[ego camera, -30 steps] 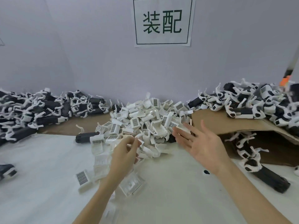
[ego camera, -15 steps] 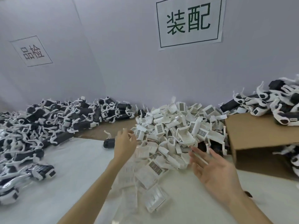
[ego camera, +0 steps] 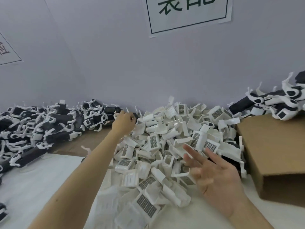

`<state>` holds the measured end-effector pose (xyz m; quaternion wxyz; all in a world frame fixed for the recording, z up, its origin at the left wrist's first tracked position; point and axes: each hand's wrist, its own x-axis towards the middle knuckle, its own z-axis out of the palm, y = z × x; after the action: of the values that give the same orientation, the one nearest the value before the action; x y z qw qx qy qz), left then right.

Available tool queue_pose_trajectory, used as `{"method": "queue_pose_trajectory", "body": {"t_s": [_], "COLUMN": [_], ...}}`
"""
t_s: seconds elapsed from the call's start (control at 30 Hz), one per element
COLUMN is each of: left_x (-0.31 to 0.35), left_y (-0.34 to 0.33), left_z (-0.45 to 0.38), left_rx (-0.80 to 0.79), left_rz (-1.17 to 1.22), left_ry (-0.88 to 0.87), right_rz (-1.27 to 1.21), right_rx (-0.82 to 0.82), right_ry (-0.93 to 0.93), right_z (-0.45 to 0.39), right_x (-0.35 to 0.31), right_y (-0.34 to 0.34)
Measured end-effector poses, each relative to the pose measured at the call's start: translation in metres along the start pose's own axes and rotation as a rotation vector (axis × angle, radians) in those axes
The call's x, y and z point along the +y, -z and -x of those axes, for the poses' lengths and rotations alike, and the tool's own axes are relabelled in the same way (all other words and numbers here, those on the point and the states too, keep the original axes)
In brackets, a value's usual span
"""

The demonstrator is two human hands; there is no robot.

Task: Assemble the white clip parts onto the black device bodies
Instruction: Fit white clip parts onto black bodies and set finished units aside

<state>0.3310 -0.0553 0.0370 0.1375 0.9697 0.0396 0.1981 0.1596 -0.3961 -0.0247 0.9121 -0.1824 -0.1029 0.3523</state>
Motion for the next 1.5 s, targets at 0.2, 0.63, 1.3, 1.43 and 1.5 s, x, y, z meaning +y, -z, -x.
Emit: {"method": "queue_pose_trajectory", "body": {"t_s": [0.2,0.63,1.3,1.43,1.5], "left_x": [-0.001,0.006,0.137,0.148,0.149], "left_y": [-0.044,-0.016,0.069,0.059,0.057], "left_z": [-0.060,-0.027,0.305,0.322,0.327], "left_rx": [-0.216,0.028,0.180,-0.052,-0.118], "left_rz": [0.104,0.185,0.937,1.174,1.190], "left_ry": [0.190,0.142,-0.337,-0.256,-0.255], "right_rz": [-0.009,0.067,0.462,0.485,0.522], "right_rx": [0.027,0.063,0.419,0.370,0.328], "right_ry": [0.051,0.082,0.198,0.232,0.231], "right_z": [-0.004,-0.007,0.082,0.114,0.124], "right_x": [-0.002,0.001,0.036,0.047,0.052], "right_y": [0.005,0.011,-0.046,-0.051,-0.053]}}
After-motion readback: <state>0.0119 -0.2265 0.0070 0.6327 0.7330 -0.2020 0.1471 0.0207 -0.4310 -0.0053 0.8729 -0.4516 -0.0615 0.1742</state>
